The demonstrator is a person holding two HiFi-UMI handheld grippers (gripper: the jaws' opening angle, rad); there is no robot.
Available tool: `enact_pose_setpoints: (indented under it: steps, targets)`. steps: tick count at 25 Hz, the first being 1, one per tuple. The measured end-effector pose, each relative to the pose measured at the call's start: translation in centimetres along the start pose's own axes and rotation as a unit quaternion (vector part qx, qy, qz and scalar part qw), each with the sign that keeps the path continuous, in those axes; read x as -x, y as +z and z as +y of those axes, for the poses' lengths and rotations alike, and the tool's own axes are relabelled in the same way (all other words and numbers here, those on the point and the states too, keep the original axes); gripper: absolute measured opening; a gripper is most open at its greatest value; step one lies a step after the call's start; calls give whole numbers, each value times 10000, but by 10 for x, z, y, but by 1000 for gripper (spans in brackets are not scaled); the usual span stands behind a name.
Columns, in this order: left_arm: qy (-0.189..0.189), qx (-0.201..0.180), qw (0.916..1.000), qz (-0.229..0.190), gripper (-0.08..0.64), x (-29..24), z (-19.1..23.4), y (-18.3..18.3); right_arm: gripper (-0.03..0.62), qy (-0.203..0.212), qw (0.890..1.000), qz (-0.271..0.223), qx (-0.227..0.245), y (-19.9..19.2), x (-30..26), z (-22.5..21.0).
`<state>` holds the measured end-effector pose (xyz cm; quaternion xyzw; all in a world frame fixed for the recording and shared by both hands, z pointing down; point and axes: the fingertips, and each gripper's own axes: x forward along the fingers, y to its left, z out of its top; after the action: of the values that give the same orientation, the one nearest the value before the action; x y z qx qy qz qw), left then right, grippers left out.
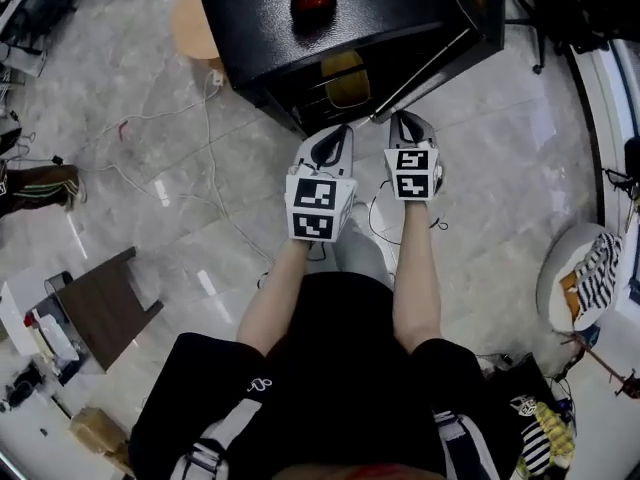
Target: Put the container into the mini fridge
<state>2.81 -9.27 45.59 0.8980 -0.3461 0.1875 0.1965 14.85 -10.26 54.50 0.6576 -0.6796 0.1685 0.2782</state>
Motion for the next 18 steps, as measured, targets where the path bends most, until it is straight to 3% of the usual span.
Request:
enact_pose_setpoints:
  steps: [3, 6, 12, 18]
  targets:
    - [-432, -218, 9986, -226, 5, -16, -41, 22, 15, -596, 9938, -509, -787, 15, 49, -49]
    - [-927, -413, 9935, -521, 5, -30, -83, 51, 15, -1200, 9771, -1160, -1322, 35, 106, -97]
    - [-1682, -621, 9757, -1257, 6, -17, -168, 118, 12, -1939, 9437, -2145, -1609, 61, 229, -150]
    - [-2323, -835, 9499, -1919, 5, -3, -237, 169, 12, -2760, 9112, -2539, -1706, 62, 315, -192]
